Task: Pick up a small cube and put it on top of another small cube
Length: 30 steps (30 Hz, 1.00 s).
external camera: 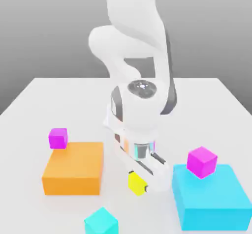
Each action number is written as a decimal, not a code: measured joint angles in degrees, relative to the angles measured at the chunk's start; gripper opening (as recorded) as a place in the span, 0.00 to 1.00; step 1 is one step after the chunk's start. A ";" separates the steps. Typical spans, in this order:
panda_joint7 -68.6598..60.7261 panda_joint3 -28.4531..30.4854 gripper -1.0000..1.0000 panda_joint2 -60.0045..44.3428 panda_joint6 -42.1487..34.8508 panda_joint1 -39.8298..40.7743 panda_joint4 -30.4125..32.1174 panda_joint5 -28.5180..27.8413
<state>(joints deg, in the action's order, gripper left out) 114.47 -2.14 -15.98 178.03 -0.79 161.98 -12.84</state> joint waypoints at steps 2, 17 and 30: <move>0.17 0.72 0.00 -0.70 0.61 -0.66 -0.13 -0.23; -20.35 -10.52 0.00 23.43 -26.51 -3.84 -3.55 15.45; -29.26 -15.13 1.00 21.43 -29.45 -11.16 -8.21 15.76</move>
<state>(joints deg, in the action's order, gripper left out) 85.21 -17.27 5.45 148.58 -11.95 153.77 2.92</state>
